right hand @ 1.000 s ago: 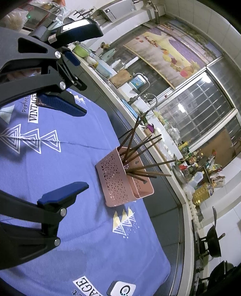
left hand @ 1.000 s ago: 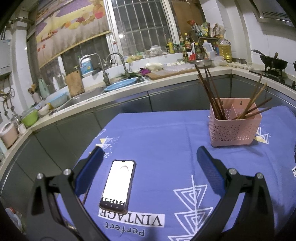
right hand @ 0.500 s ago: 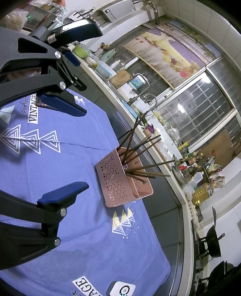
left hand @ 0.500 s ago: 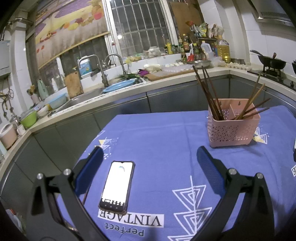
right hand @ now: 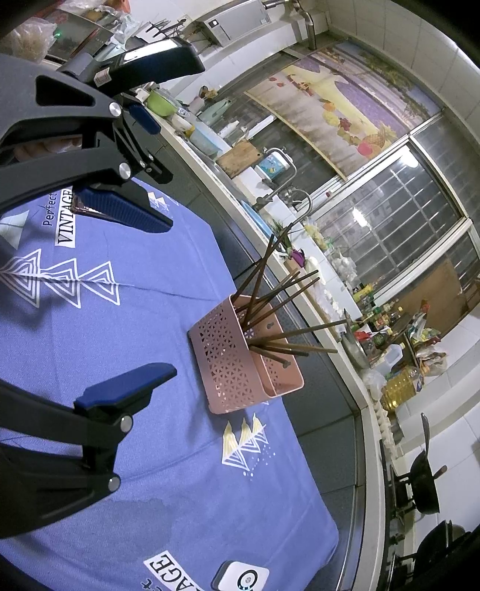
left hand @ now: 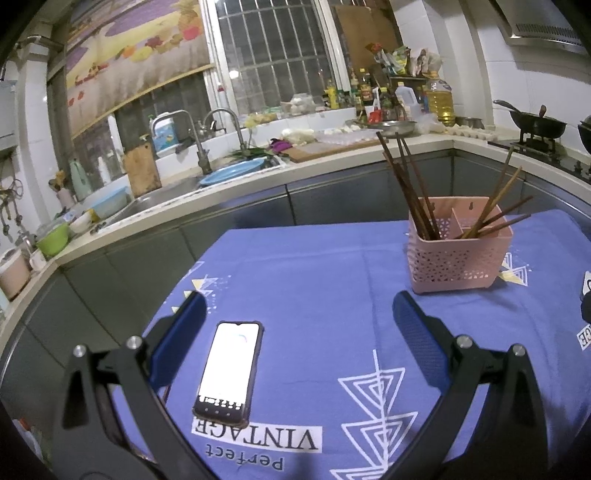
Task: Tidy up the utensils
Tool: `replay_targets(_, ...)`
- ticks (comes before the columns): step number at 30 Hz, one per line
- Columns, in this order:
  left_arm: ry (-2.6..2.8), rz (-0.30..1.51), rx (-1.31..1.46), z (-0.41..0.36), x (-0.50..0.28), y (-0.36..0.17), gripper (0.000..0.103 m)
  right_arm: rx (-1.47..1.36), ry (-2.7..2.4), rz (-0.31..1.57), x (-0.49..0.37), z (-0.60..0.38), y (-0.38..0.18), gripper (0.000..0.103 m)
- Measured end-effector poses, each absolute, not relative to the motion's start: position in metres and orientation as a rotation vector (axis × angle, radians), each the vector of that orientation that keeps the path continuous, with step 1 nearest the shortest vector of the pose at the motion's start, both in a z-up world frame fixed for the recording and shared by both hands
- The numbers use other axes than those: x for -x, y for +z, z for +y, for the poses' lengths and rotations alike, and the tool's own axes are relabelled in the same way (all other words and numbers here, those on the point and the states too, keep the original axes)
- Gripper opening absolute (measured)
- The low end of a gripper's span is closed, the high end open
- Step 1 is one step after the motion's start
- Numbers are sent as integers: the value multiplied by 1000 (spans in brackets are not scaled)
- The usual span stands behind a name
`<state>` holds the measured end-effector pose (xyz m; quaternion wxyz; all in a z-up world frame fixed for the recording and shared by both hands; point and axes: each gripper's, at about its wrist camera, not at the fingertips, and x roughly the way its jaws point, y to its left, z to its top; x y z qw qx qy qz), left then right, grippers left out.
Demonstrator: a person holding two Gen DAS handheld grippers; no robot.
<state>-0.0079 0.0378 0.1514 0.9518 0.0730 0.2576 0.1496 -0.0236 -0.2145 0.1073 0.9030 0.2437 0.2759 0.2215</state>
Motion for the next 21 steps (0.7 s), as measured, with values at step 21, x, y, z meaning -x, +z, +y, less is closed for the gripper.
replay_targets(21, 210, 567, -111, 16, 9, 139, 97, -435, 419, 522, 27, -209, 120, 73)
